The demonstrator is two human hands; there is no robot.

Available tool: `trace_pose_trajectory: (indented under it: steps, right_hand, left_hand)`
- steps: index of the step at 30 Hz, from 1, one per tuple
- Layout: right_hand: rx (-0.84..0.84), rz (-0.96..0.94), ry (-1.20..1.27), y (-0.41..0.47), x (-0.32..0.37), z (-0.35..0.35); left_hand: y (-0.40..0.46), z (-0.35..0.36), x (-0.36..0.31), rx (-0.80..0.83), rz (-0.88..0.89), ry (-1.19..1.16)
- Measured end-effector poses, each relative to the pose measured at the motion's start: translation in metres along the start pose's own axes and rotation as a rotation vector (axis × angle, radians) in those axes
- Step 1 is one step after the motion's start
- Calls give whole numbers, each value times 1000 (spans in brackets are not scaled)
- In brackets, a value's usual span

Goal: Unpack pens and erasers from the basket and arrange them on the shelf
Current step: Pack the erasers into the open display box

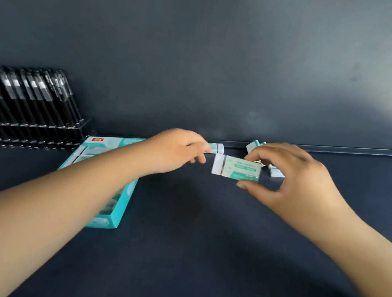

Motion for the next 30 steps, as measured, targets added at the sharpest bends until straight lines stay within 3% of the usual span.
trace_pose_trajectory:
  steps: [2, 4, 10, 17, 24, 30]
  right_hand:
    - [-19, 52, -21, 1, -12, -4]
    - [-21, 80, -53, 1, -21, -5]
    - [86, 234, -85, 1, -56, -5]
    - [110, 305, -86, -2, -73, -1]
    - [179, 260, -33, -2, -59, 12]
    - [463, 218, 77, -12, -40, 42]
  left_hand:
    - [27, 4, -3, -71, 70, 311]
    - [47, 12, 3, -80, 60, 416]
    - [78, 18, 26, -120, -96, 369]
    - [44, 10, -1, -149, -25, 344]
    - [-30, 47, 4, -34, -79, 492]
    - [-66, 59, 11, 133, -107, 482]
Point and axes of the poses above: each hand's wrist, its own y-axis towards the middle knuckle, its own z-axis out of the palm, x = y × z, the point moved 10 cm from there along y, towards the middle knuckle, and after that the axes turned 10 degrees about -z, right-handed, at the moved point
